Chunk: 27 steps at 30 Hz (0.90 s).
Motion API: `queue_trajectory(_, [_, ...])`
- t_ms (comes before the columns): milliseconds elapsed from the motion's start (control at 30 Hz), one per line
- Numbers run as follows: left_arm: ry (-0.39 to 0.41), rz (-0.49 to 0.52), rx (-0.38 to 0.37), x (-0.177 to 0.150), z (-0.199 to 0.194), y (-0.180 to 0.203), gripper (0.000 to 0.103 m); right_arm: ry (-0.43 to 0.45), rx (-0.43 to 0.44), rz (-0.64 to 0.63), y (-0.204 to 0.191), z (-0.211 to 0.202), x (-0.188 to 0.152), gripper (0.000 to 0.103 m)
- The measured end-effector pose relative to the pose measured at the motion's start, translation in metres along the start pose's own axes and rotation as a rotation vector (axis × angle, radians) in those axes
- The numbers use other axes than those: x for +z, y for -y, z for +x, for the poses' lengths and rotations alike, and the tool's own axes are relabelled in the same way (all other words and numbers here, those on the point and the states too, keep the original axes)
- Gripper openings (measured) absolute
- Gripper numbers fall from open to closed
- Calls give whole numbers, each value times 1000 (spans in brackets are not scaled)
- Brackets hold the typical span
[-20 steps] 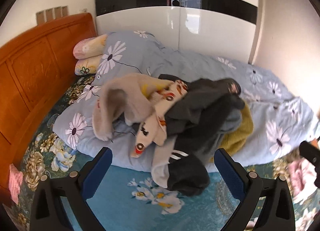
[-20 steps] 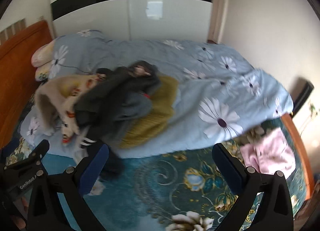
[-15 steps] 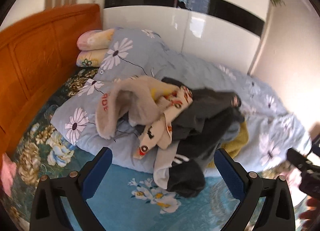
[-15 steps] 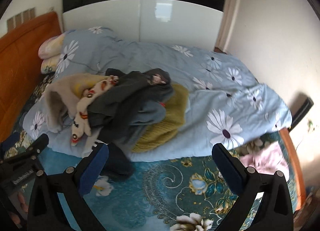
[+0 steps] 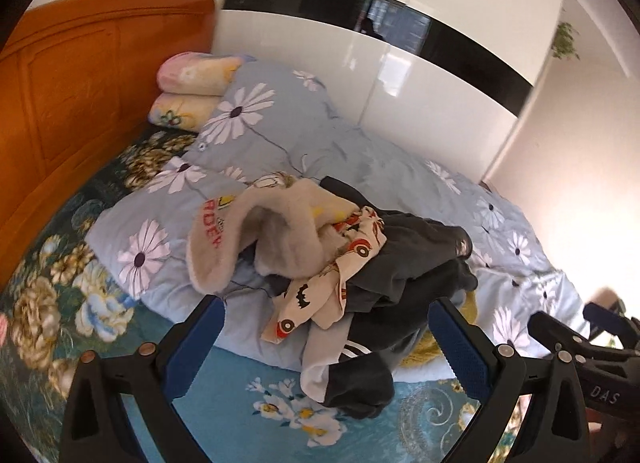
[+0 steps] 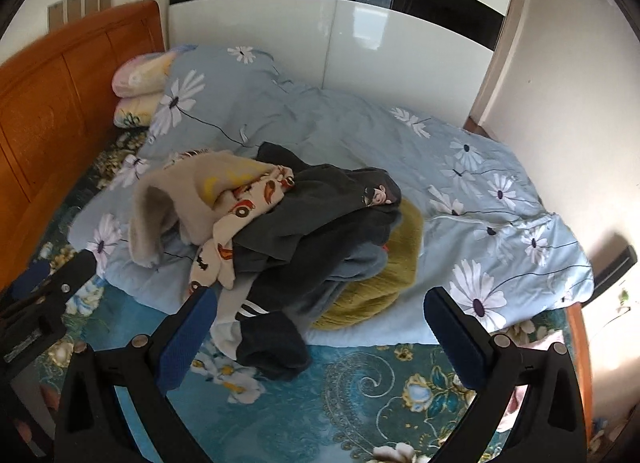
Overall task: Fold clothes
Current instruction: 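Move both tools toward the clothes pile on the bed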
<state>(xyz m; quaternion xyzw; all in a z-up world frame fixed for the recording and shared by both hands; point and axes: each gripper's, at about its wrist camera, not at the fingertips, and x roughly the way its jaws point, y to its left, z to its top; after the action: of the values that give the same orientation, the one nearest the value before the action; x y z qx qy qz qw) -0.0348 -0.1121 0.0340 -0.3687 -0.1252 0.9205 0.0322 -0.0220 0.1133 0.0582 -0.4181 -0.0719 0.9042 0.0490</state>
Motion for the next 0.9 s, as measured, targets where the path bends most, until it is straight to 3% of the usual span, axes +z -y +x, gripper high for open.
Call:
queue_trajectory(333, [16, 31, -40, 15, 14, -26, 103, -37, -72, -99, -44, 1, 25, 103])
queue_trajectory(600, [0, -31, -59, 23, 48, -48, 103, -78, -113, -106, -55, 26, 38, 103])
queue_trajectory(667, [5, -46, -72, 24, 56, -53, 103, -89, -124, -122, -59, 34, 39, 103])
queue_trajectory(700, [0, -44, -177, 25, 60, -55, 103, -99, -130, -131, -59, 40, 39, 103])
queue_trajectory(900, [-23, -68, -171, 31, 93, -63, 103, -122, -137, -159, -68, 66, 46, 103])
